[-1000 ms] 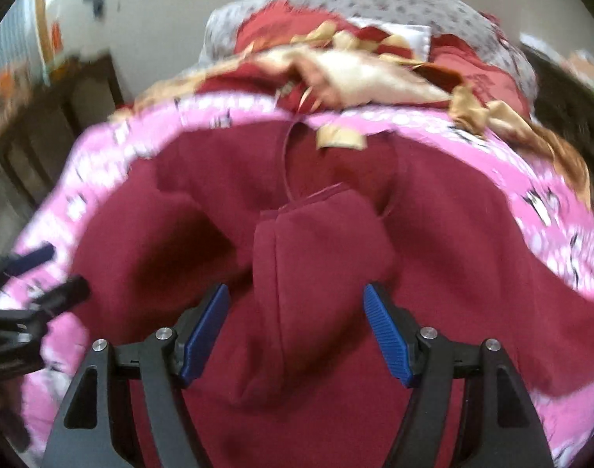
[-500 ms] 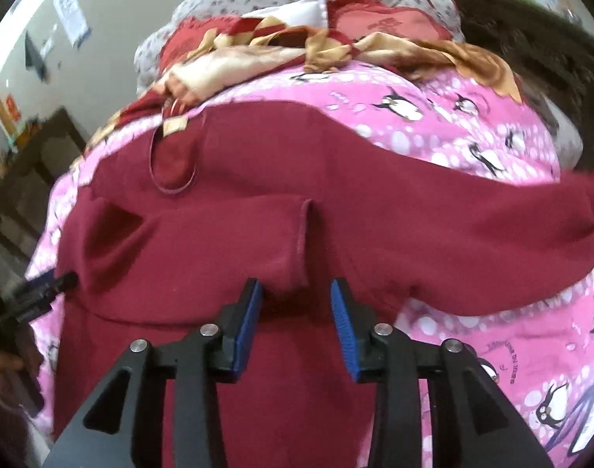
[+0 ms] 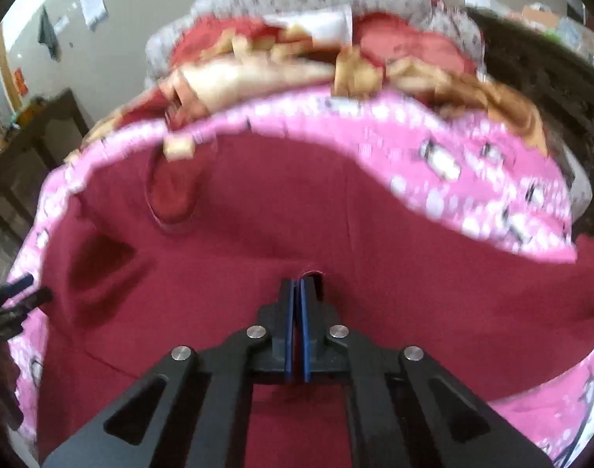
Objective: Fold small clothes
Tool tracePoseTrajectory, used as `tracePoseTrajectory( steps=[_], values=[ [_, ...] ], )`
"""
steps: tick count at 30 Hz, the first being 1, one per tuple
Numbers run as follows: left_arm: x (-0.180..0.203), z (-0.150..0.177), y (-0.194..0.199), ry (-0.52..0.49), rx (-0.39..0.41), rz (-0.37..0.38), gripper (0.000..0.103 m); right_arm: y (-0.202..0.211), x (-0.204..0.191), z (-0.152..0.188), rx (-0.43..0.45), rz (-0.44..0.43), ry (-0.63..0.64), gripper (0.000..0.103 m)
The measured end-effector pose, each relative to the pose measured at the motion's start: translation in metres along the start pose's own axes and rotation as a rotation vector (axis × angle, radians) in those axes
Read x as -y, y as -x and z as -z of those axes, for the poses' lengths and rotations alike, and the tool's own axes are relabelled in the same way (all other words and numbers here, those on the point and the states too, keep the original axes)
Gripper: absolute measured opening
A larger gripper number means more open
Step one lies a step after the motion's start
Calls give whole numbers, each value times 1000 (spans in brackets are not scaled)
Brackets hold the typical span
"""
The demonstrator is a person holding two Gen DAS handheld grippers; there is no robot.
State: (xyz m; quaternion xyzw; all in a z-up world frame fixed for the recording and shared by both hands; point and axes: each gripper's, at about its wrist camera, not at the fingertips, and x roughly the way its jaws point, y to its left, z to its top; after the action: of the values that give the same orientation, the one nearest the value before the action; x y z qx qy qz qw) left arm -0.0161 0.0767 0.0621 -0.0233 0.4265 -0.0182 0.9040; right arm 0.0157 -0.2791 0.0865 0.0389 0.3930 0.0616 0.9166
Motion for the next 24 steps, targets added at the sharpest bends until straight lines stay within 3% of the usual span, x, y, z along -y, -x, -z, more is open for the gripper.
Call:
tracePoseTrajectory(
  steps=[4,6,9,11,13,14,17,19,21,24],
  values=[
    [0,-4,-6,22,-1,-5,86,19,6,-12,115,82,8,6],
    [3,-3,-12,25,-10,-10,86,4,11,-11,62,113,6,6],
    [5,0,-21,9,-43,-29,86,-21,23,-3,-90,166,-16,8],
    [2,2,-24,9,-54,-43,86,-7,29,-5,-51,151,-58,12],
    [-3,4,-27,24,-59,-43,86,9,19,-11,15,86,-62,28],
    [-6,4,-29,36,-65,-37,86,14,6,-18,35,7,-36,31],
    [-10,6,-30,62,-68,-25,86,3,-52,-37,-6,-251,105,36],
    [-9,6,-29,62,-64,-28,86,-14,-93,-44,-39,-373,197,40],
    [-9,6,-29,61,-64,-28,86,-38,-128,-46,-86,-416,275,42],
    [-11,4,-31,71,-71,-12,86,-89,-165,-42,-214,-405,377,42]
  ],
)
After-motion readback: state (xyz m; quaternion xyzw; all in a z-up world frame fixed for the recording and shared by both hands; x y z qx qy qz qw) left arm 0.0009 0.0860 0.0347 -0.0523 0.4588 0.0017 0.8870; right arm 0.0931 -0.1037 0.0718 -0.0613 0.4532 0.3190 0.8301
